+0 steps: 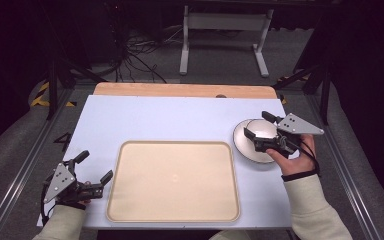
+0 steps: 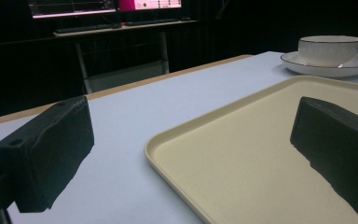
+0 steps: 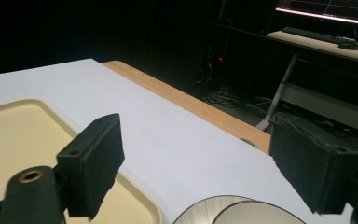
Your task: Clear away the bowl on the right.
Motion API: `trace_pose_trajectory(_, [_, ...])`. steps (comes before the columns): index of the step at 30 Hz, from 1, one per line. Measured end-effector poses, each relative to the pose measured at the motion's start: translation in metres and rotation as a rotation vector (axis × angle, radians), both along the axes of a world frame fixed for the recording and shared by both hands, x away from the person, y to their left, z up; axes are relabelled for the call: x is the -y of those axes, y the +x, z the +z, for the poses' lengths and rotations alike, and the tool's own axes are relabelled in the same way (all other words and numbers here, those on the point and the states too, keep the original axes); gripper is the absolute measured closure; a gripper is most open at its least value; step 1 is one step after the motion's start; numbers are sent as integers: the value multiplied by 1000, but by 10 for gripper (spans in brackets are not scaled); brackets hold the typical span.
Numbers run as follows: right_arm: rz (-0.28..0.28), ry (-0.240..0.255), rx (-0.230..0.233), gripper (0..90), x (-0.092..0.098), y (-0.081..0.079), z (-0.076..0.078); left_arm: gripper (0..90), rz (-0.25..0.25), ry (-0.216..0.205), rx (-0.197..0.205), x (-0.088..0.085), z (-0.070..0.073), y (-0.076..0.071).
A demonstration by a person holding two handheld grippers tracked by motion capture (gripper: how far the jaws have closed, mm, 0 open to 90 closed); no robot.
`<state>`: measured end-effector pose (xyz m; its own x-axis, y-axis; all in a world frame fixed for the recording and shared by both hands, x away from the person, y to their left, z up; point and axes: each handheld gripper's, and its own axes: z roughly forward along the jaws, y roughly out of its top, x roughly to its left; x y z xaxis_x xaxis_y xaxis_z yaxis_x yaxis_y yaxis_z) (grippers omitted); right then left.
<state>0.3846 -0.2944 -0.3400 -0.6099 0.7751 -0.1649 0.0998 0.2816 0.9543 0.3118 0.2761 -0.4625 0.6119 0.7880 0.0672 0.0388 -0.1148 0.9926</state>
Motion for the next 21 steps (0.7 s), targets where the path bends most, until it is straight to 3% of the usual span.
trace_pose_trajectory(21, [-104,30,-8,175,41,6,4,1,2,5,1,0,0,0])
